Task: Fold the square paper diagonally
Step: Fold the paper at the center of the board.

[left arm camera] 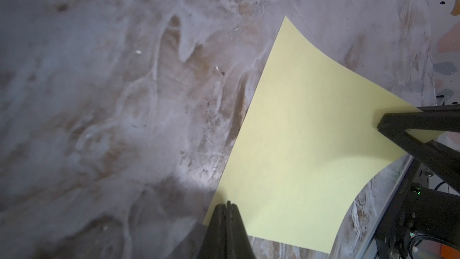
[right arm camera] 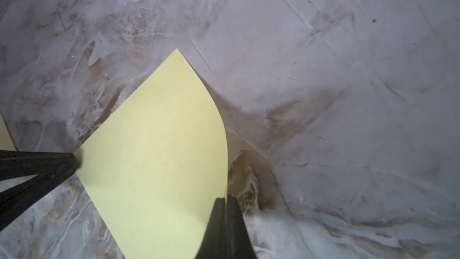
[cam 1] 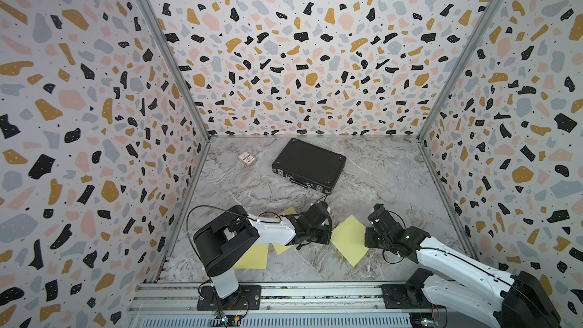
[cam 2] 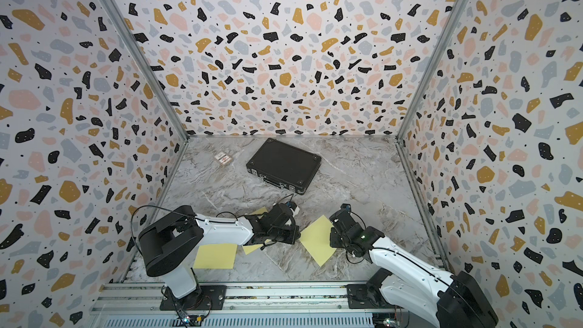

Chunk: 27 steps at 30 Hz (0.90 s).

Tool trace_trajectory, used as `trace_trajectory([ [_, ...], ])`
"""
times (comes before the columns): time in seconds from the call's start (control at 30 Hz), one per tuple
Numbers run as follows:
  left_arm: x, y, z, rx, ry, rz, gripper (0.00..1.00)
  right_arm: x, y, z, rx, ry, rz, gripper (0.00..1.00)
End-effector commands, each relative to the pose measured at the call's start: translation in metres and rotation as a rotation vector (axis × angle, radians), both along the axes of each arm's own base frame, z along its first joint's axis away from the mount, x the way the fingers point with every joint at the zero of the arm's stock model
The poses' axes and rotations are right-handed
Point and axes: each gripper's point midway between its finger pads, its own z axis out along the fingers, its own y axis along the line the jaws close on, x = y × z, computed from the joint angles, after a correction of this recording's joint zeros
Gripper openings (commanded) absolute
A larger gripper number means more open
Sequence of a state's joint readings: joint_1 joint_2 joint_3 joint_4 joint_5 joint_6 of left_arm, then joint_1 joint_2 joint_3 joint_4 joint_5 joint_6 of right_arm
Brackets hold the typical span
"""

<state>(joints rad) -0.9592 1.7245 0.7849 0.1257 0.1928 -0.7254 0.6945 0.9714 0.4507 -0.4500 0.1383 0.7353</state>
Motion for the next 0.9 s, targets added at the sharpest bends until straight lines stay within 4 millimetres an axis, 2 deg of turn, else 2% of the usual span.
trace_trajectory([
  [0.0,0.002,-0.005,0.008,-0.029,-0.001,-0.008,0.11,0.003,0.001,0.007,0.006,-0.01,-0.002,0.0],
  [0.33,0.011,-0.001,0.011,-0.028,-0.016,0.015,0.12,0.002,0.001,0.006,0.006,-0.006,-0.002,0.0],
  [0.53,0.01,-0.009,0.021,-0.086,-0.012,0.005,0.11,0.001,0.001,0.004,0.01,-0.003,-0.001,0.0],
  [0.87,0.005,-0.009,0.012,-0.091,0.018,-0.003,0.11,0.001,0.002,0.003,0.009,-0.002,0.0,0.0],
])
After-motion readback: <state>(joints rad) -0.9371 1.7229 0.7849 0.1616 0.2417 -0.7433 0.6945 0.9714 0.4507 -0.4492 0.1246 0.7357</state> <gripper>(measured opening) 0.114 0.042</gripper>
